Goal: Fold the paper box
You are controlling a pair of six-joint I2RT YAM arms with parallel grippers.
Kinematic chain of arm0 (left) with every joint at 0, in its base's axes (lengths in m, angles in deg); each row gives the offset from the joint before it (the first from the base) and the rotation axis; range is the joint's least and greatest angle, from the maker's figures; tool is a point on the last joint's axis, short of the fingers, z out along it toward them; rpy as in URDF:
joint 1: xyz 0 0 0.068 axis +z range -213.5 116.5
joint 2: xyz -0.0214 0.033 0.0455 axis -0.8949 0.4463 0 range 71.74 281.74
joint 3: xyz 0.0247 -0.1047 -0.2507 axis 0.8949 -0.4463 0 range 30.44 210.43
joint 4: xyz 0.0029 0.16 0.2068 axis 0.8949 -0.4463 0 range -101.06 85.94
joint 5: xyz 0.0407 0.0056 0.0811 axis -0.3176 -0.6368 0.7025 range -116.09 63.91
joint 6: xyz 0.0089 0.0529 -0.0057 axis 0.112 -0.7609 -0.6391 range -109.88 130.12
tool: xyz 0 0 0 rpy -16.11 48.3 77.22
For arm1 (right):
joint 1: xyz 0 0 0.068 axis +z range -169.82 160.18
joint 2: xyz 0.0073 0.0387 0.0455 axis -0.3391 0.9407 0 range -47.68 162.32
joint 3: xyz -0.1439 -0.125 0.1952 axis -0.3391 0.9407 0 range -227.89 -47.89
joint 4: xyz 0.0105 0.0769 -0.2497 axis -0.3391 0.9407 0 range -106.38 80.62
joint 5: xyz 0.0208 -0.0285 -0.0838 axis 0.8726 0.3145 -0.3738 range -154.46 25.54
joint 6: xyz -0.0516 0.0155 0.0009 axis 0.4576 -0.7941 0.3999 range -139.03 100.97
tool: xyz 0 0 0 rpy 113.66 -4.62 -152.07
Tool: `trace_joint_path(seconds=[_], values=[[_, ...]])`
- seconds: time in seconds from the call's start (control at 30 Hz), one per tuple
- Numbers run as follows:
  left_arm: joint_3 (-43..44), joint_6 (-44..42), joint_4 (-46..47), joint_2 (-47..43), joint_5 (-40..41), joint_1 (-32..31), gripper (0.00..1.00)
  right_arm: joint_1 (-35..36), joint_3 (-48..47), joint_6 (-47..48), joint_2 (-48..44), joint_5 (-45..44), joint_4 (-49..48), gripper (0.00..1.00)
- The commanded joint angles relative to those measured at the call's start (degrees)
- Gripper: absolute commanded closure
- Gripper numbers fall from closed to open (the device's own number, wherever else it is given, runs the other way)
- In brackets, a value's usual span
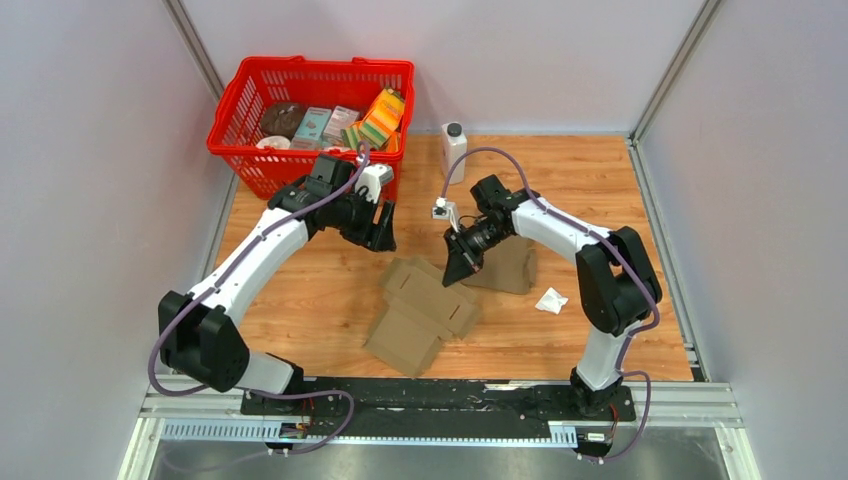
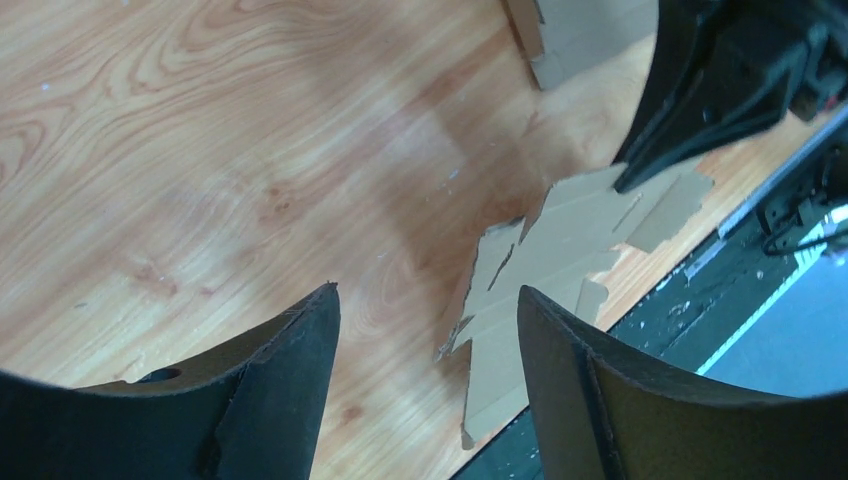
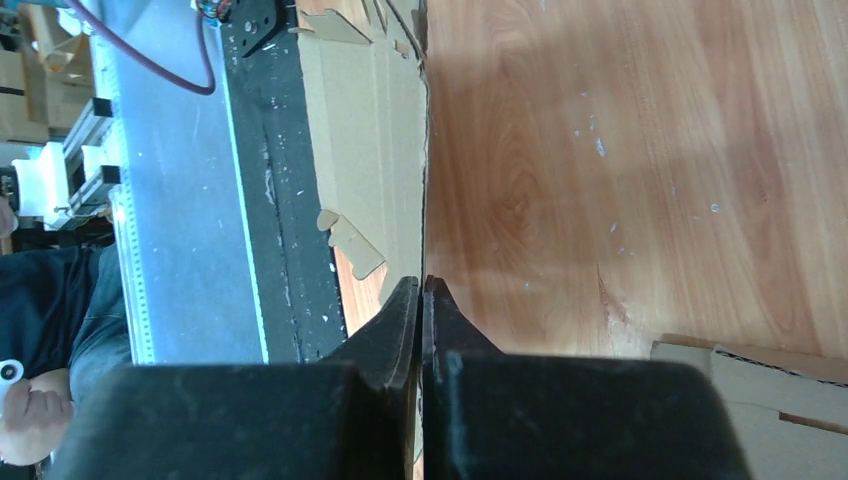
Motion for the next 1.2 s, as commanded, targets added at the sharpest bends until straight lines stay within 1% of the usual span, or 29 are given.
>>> trace_joint_path(seconds=[0.0, 0.07, 0.1, 0.2, 0.3, 0.33, 0.4, 0.43, 0.47, 0.5, 0.53, 0.57, 0.6, 0.63, 0.67, 0.7, 0.73, 0.87, 0.97, 1.0, 1.03, 1.07, 1.1, 1.13, 1.17], values=[[-3.8, -6.8, 4.7, -5.0, -6.7, 0.0, 0.26, -0.9, 0.5, 5.4, -4.2, 8.1, -0.5, 1.00], [-4.2, -7.0, 4.4, -4.5, -8.8, 0.0, 0.25, -0.9, 1.3, 5.3, -5.7, 8.6, -1.4, 1.00], [-4.0, -7.3, 4.1, -4.0, -11.9, 0.0, 0.25, -0.9, 2.4, 4.7, -7.3, 8.6, -2.2, 1.00], [-4.9, -7.0, 5.3, -3.8, -16.6, 0.0, 0.26, -0.8, 3.2, 3.2, -9.6, 9.4, -4.8, 1.00], [-5.5, -7.5, 4.8, -3.6, -19.5, 0.0, 0.28, -0.9, 4.1, 2.4, -11.0, 10.4, -6.9, 1.00], [-5.9, -7.4, 5.2, -3.6, -20.1, 0.0, 0.31, -0.9, 4.5, 2.2, -11.3, 10.4, -7.3, 1.00], [-6.2, -7.3, 5.3, -3.5, -20.3, 0.0, 0.39, -0.9, 5.0, 0.5, -11.7, 10.3, -9.2, 1.00], [-6.3, -7.2, 5.3, -3.5, -20.3, 0.0, 0.51, -0.9, 5.6, -0.4, -11.9, 10.3, -10.5, 1.00], [-6.4, -7.1, 5.5, -3.6, -20.5, 0.0, 0.60, -0.9, 6.2, -2.2, -12.2, 9.8, -14.1, 0.99], [-6.4, -7.0, 5.6, -3.8, -20.6, 0.0, 0.70, -0.9, 6.9, -4.4, -12.5, 8.7, -16.9, 0.92], [-6.4, -7.0, 5.8, -4.2, -20.8, 0.0, 0.85, -0.9, 7.9, -10.7, -13.5, 7.1, -20.4, 0.80], [-6.8, -6.9, 6.4, -4.6, -21.9, 0.0, 0.89, -0.9, 10.6, -13.3, -13.9, 6.3, -28.3, 0.78], [-7.3, -6.4, 7.5, -5.7, -22.6, 0.0, 0.95, -0.6, 11.6, -15.3, -14.2, 6.7, -31.9, 0.75], [-8.3, -6.2, 9.0, -6.3, -23.4, 0.0, 0.97, -0.3, 12.6, -18.6, -14.3, 7.3, -34.8, 0.71], [-8.6, -6.1, 9.3, -6.7, -24.4, 0.0, 0.98, 0.0, 13.3, -19.4, -14.2, 8.7, -38.5, 0.69], [-8.7, -6.3, 9.4, -7.2, -24.9, 0.0, 1.00, 0.4, 13.3, -19.8, -14.0, 9.4, -39.3, 0.67], [-8.9, -6.3, 9.4, -7.2, -25.2, 0.0, 1.00, 0.7, 13.4, -20.1, -14.0, 9.6, -40.0, 0.64], [-9.3, -6.6, 9.3, -7.5, -27.0, 0.0, 1.00, 0.9, 13.9, -22.7, -14.1, 10.4, -44.1, 0.64], [-9.4, -6.6, 9.8, -7.8, -28.3, 0.0, 1.00, 1.1, 12.9, -22.5, -12.5, 11.2, -44.1, 0.66], [-9.4, -6.6, 9.9, -7.9, -28.5, 0.0, 1.00, 1.5, 12.6, -22.3, -12.0, 11.2, -43.6, 0.81], [-9.2, -6.6, 9.6, -8.0, -28.5, 0.0, 1.00, 1.5, 12.4, -22.3, -11.9, 11.1, -43.7, 0.91], [-8.7, -6.9, 8.8, -8.4, -26.3, 0.0, 0.97, 1.5, 12.3, -22.5, -11.9, 9.7, -43.7, 1.00], [-7.7, -6.9, 6.9, -8.9, -23.7, 0.0, 0.70, 1.5, 12.3, -22.9, -11.9, 9.7, -43.6, 1.00], [-7.9, -6.1, 7.0, -9.8, -21.6, 0.0, 0.56, 1.5, 12.0, -22.6, -11.9, 9.9, -42.6, 1.00], [-8.1, -5.8, 7.4, -11.1, -16.7, -0.7, 0.46, 1.5, 12.1, -22.9, -12.1, 9.5, -42.6, 1.00]])
